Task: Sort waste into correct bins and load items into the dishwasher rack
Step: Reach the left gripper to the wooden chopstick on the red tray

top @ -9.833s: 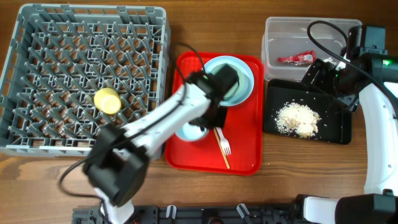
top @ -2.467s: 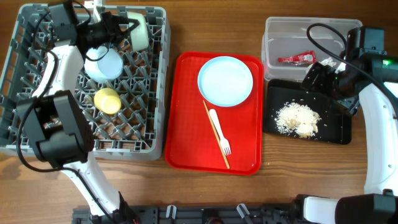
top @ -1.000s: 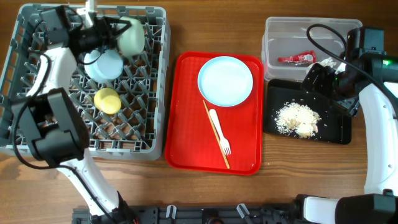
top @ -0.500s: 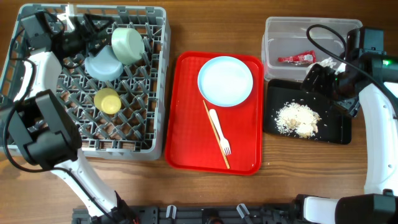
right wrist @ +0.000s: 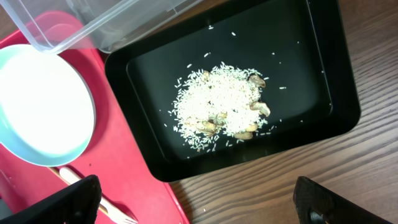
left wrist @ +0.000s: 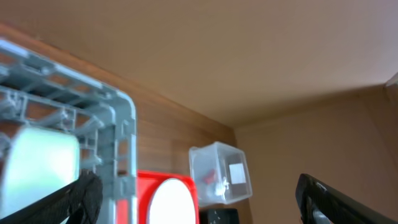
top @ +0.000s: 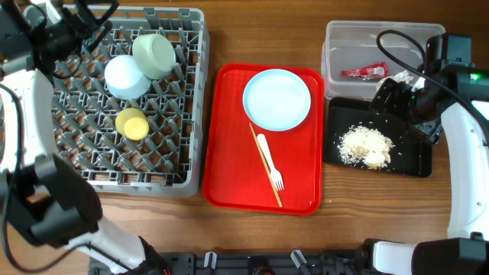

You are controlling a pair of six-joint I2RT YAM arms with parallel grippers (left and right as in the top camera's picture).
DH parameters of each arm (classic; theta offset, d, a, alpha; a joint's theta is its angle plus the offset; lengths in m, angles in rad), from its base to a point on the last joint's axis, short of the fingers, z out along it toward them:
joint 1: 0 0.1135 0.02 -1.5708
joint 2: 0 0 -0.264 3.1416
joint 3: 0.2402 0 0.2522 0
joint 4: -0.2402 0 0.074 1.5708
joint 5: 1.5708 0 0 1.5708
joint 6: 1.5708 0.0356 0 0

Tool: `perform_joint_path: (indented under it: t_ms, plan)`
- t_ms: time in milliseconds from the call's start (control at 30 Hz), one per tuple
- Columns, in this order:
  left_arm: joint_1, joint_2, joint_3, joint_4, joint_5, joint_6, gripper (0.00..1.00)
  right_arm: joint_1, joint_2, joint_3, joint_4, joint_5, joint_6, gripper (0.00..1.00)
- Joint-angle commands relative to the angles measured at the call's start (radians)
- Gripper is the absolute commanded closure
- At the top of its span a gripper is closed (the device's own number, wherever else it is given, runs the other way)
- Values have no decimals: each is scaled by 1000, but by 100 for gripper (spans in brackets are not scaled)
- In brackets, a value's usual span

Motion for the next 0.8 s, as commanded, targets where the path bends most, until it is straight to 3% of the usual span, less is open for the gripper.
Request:
perform_joint_path:
  t_ms: [0, 133, 300, 567, 667, 767]
  plan:
    - [-108, -89, 1, -159, -234, 65, 0, -3, -6, 4, 0, 17, -3, 0]
    - [-274, -122, 1, -399, -558, 67, 0, -3, -6, 4, 2, 17, -4, 0]
    - [-495, -115, 1, -641, -819, 67, 0, -3, -6, 4, 2, 17, -5, 0]
    - [-814, -80, -1, -744, -847, 35, 0, -3, -6, 4, 2, 17, -5, 0]
    - [-932, -46, -29, -747, -967, -149, 1, -3, -6, 4, -1, 17, -6, 0]
    - [-1003, -11, -63, -747, -1024, -260, 0, -3, -6, 4, -1, 17, -7, 0]
